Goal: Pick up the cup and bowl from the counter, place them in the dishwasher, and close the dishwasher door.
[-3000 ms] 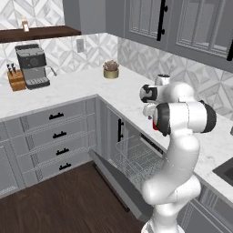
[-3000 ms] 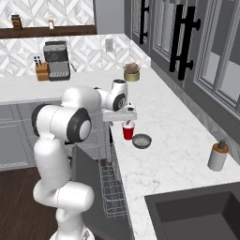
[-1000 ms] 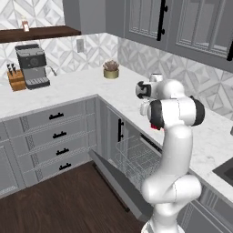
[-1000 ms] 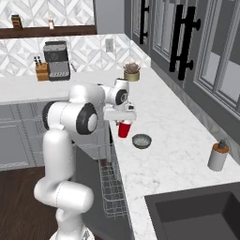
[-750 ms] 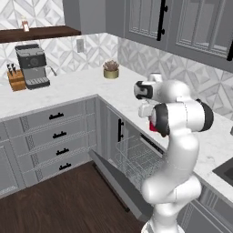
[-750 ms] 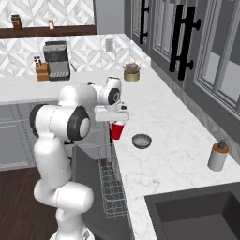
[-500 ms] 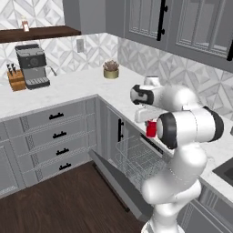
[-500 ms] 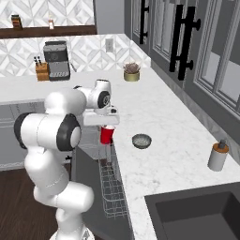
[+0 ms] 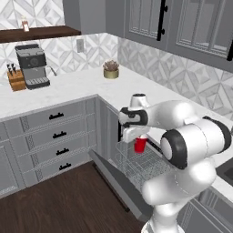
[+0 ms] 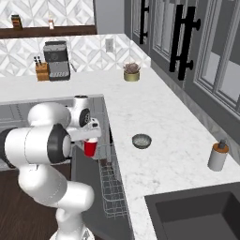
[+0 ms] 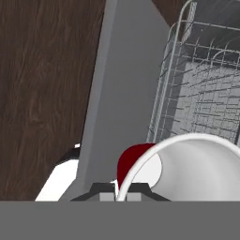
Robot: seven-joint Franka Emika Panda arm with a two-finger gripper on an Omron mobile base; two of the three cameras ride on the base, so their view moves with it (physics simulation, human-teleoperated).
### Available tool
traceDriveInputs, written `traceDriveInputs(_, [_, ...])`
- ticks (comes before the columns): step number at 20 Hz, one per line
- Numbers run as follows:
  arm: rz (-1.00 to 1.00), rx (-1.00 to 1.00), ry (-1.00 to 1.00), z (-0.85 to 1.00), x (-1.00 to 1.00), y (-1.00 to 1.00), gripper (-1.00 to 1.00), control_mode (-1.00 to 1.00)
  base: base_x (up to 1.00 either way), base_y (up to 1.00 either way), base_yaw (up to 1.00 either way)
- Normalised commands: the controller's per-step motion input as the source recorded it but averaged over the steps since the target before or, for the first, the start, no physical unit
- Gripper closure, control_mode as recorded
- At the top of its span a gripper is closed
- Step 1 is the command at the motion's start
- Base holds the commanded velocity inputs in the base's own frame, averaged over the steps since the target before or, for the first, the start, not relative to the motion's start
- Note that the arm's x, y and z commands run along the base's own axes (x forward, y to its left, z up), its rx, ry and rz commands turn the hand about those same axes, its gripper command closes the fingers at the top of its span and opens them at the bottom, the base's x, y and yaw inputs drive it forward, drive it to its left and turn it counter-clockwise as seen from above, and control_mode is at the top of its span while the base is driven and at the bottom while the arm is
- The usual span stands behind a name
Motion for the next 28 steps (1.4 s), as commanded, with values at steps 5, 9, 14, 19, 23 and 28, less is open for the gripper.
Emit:
traceDriveInputs(5, [0.00,-0.19,-0.05,-0.50,0.33,0.15,1.00,-1.00,0.00,0.00,0.00])
traceDriveInputs(9, [0.01,-0.06,0.07,-0.48,0.44,0.14,1.00,-1.00,0.00,0.00,0.00])
traceDriveInputs(14, [0.24,0.00,0.11,-0.25,0.26,-0.12,1.00,-1.00,0.00,0.00,0.00])
traceDriveInputs(19, [0.44,-0.07,0.00,-0.07,0.00,-0.01,1.00,-1.00,0.00,0.00,0.00])
traceDriveInputs(23, [0.63,-0.01,-0.01,-0.20,0.05,-0.10,1.00,-1.00,0.00,0.00,0.00])
traceDriveInputs(28, [0.72,0.00,0.00,-0.27,0.09,-0.04,1.00,-1.00,0.00,0.00,0.00])
